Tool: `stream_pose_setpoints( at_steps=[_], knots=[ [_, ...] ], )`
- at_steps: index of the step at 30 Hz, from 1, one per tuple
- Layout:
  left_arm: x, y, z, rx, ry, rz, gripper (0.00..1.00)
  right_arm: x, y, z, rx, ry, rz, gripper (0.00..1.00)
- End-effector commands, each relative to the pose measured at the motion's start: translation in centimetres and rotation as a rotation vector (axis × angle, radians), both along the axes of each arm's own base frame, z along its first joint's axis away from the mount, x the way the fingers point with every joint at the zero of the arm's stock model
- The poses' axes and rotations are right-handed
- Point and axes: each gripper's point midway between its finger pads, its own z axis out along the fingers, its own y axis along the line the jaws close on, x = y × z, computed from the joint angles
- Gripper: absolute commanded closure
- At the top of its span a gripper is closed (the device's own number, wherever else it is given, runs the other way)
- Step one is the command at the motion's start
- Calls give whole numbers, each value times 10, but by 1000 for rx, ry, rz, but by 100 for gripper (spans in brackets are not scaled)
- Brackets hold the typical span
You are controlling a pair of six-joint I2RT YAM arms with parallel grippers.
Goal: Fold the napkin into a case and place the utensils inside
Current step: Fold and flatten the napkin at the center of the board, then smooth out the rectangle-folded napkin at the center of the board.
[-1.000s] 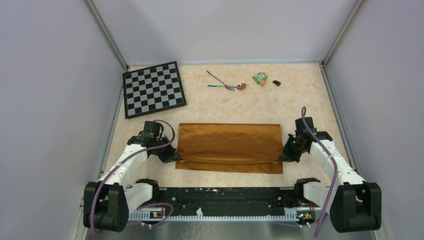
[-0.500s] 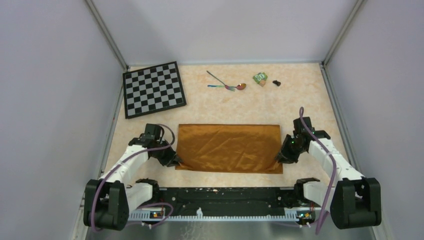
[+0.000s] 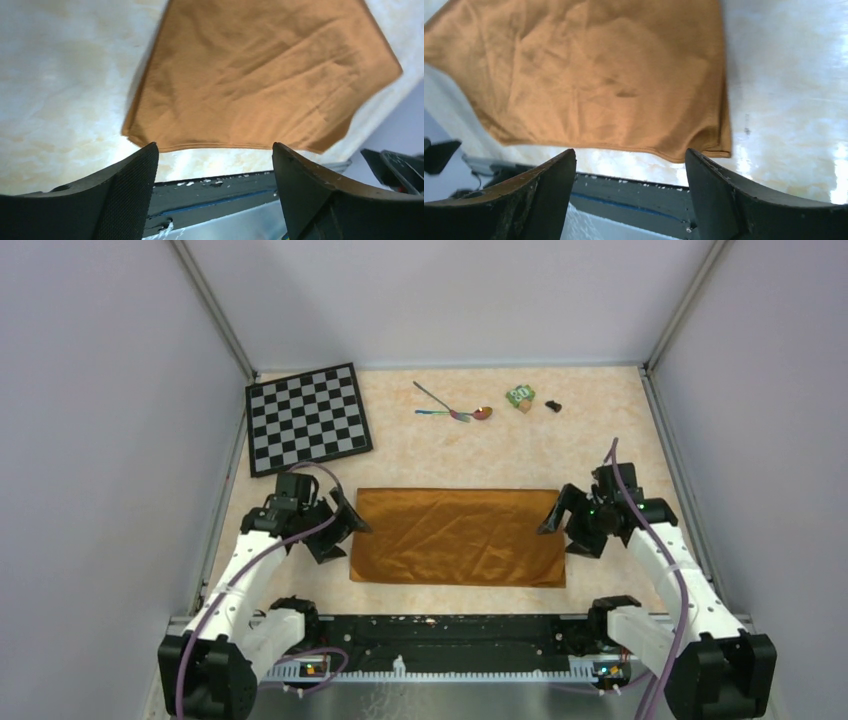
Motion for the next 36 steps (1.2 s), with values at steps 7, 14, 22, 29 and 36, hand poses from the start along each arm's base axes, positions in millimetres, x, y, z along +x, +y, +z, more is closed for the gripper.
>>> stream_pose_setpoints(
  at_steps=[7, 14, 22, 29, 36],
  knots=[
    [27, -55, 10, -284, -212, -215, 1, -15, 53, -28, 194, 46, 253, 18],
    [21, -55, -15, -242, -148, -242, 1, -22, 7, -70, -66, 195, 22, 20],
    [14, -60, -6, -269, -181, -248, 1, -14, 25, -37, 21, 113, 57, 20],
    [6, -55, -40, -226, -47, -189, 1, -33, 15, -67, -26, 214, -12, 21],
    [-11, -42, -57, -151, 75, -137, 1, -21, 11, -55, -44, 136, -25, 21]
  ],
)
